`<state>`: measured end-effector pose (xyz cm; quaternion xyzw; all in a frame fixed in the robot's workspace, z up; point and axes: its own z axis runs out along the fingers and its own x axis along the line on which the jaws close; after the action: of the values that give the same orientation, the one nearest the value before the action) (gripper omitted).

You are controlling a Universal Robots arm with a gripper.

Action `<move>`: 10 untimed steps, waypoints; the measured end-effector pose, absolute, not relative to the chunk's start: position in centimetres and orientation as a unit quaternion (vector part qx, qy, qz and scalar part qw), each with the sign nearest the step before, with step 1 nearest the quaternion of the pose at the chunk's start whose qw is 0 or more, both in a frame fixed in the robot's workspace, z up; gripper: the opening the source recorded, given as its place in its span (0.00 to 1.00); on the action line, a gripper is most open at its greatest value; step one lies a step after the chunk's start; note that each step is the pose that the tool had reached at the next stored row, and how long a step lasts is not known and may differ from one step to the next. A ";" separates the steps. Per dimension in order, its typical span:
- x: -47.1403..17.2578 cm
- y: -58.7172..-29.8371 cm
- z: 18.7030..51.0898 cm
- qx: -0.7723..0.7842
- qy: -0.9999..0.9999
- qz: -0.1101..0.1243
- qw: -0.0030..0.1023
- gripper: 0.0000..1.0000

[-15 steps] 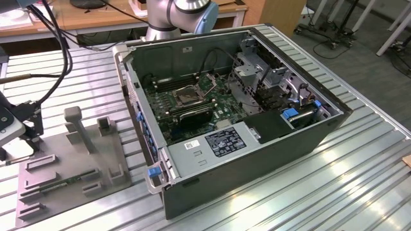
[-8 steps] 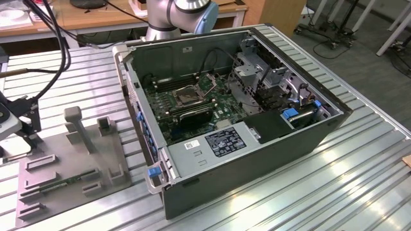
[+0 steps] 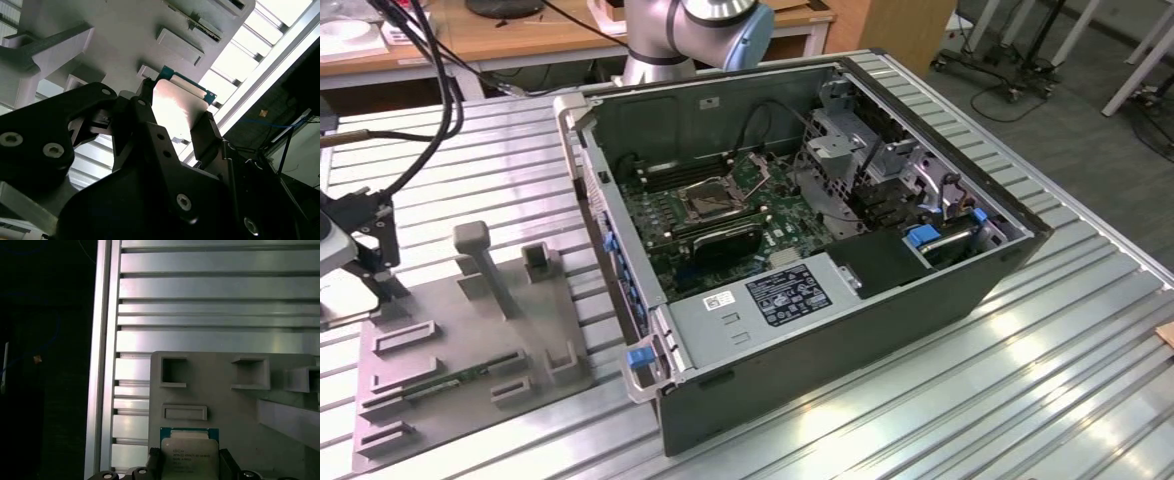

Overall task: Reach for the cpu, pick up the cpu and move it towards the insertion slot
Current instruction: 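Pick up the cpu and move it towards the insertion slot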

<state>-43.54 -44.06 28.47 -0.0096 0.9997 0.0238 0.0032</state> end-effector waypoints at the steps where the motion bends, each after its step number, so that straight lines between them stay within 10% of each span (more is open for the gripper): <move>1: -43.5 -44.1 28.5 -0.010 1.000 0.024 0.003 0.54; 10: -43.5 -44.1 28.6 -0.010 1.000 0.024 0.003 0.54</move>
<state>-43.55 -44.06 28.56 -0.0096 0.9997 0.0236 0.0029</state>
